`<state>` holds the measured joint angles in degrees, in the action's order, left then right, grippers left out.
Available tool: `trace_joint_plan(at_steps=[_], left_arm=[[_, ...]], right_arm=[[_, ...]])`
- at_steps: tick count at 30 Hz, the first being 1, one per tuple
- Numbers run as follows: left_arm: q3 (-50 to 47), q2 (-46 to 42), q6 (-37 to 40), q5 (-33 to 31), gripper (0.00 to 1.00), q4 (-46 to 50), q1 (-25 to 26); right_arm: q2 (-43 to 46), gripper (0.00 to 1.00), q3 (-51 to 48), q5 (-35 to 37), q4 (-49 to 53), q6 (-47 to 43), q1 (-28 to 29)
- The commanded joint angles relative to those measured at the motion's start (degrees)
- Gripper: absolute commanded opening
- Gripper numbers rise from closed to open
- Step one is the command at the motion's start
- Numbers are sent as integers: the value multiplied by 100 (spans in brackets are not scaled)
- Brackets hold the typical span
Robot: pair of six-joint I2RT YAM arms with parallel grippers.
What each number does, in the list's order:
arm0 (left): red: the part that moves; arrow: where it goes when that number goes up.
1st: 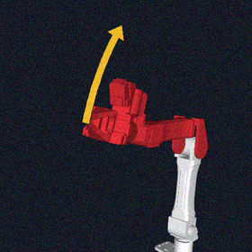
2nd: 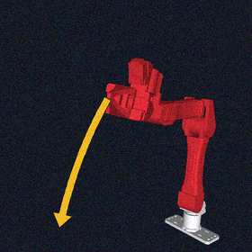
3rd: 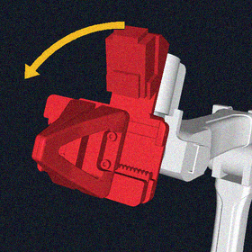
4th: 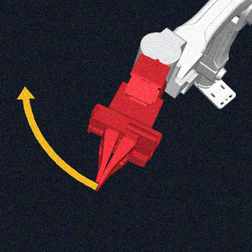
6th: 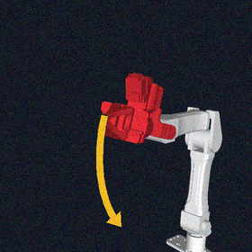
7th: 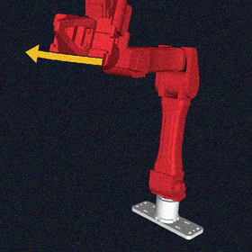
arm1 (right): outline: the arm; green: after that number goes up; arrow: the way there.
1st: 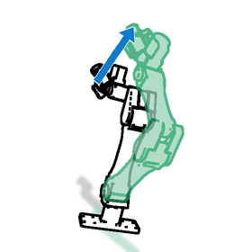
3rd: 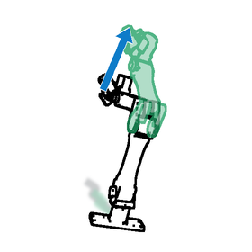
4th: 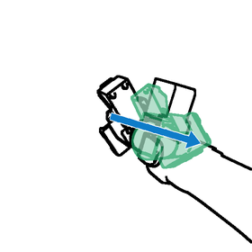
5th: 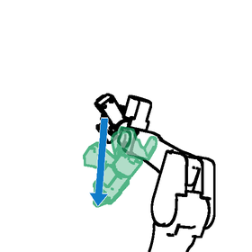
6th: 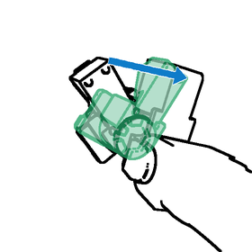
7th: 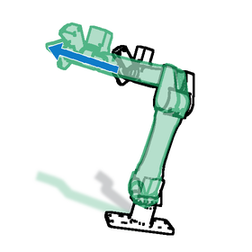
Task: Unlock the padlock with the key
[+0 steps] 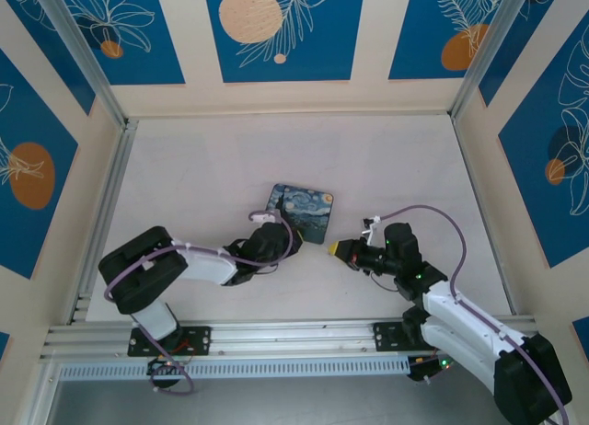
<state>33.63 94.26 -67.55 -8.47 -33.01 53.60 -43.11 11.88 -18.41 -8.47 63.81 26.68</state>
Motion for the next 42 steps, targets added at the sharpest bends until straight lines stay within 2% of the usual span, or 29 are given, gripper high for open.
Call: trace_joint_plan(at_steps=[1, 4, 9, 20, 25, 31, 42], left_arm=[[213, -247, 279, 977, 0, 39, -152], [360, -349, 377, 1311, 0, 108, -192], [321, -502, 195, 1396, 0, 14, -252], [-78, -564, -567, 1240, 0, -1038, -315], [-215, -628, -981, 963, 0, -1382, -313], [-286, -618, -1410, 787, 0, -1693, -311], [-324, -610, -2022, 689, 0, -1985, -312]], right_arm=[[93, 0, -157, 213, -72, 195, 115], [76, 0, -203, 300, -201, 267, 201], [9, 0, -264, 446, -472, 466, 206], [-489, 0, -152, 546, -1172, 898, 198], [-747, 0, -129, 659, -1361, 1315, 163], [-1000, 0, -128, 809, -1779, 1818, 137], [-1305, 0, 164, 1017, -1924, 1980, 256]])
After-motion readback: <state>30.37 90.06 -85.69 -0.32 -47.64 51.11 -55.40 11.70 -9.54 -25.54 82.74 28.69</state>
